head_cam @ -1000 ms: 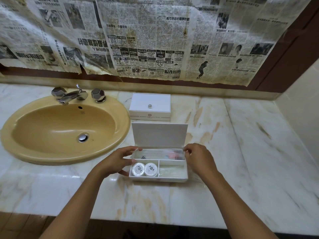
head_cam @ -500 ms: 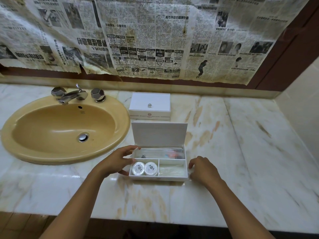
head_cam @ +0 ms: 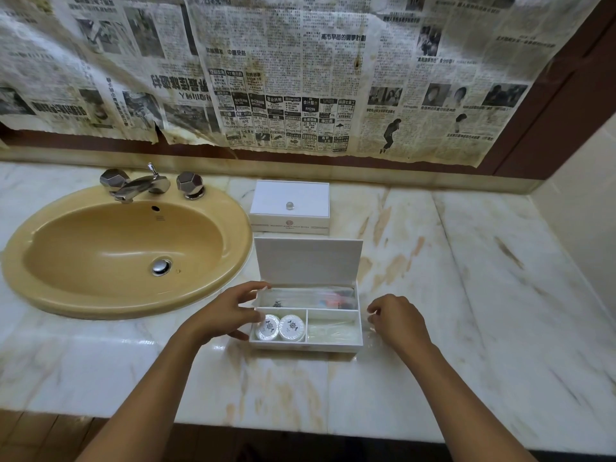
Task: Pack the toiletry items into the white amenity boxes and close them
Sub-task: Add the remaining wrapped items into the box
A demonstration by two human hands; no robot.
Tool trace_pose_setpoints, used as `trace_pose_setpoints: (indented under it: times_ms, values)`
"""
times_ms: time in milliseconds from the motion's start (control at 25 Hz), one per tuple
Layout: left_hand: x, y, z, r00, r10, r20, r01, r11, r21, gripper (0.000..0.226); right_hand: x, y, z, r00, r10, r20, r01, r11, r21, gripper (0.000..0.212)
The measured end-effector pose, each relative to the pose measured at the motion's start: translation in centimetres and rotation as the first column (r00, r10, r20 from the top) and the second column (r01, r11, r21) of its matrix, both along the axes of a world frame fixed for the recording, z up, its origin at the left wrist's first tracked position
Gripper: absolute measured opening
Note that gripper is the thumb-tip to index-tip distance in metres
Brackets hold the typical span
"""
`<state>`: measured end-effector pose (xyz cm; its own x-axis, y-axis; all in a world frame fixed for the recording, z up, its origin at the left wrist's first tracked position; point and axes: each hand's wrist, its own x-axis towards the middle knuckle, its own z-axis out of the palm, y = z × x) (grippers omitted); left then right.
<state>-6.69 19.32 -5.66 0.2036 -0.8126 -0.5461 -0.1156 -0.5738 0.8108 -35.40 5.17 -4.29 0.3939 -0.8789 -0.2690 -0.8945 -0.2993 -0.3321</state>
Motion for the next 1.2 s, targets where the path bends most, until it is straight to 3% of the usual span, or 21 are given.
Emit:
trace_pose_setpoints:
  times_ms: [160, 400, 560, 840, 1040, 1200]
  values:
    - [0.0, 0.0, 0.0, 1.0, 0.001, -0.002, -0.001, 1.0, 0.003, 0.063, 0.2, -0.1, 0.9, 1.0, -0.011, 0.03, 0.011, 0.999, -0.032, 0.021]
    - [0.2, -0.1, -0.2, 1.0, 0.015, -0.021, -0.015, 1.0, -0.005, 0.058, 1.9, 0.3, 4.1, 0.974, 0.008, 0.227, 0.025, 0.99, -0.142, 0.014]
    - [0.2, -0.2, -0.2, 1.0, 0.016, -0.025, -0.016, 1.0, -0.002, 0.059, 3.5, 1.6, 5.4, 0.948, 0.089, 0.305, -0.054, 0.991, -0.121, 0.013]
    - [0.2, -0.2, -0.1, 0.999, 0.026, -0.03, -0.026, 1.0, 0.008, 0.059, 5.7, 4.5, 2.7, 0.954, 0.271, 0.132, -0.261, 0.961, -0.087, 0.012]
    - [0.1, -0.2, 0.1, 0.999, 0.023, -0.029, -0.022, 1.0, 0.007, 0.057, 6.1, 5.4, 0.3, 0.951, 0.308, 0.025, -0.308, 0.951, -0.005, 0.015]
    - [0.2, -0.2, 0.0, 1.0, 0.018, -0.024, -0.018, 1.0, 0.01, 0.055, 5.7, 5.3, 0.5, 0.958, 0.283, 0.047, -0.282, 0.959, -0.023, 0.023]
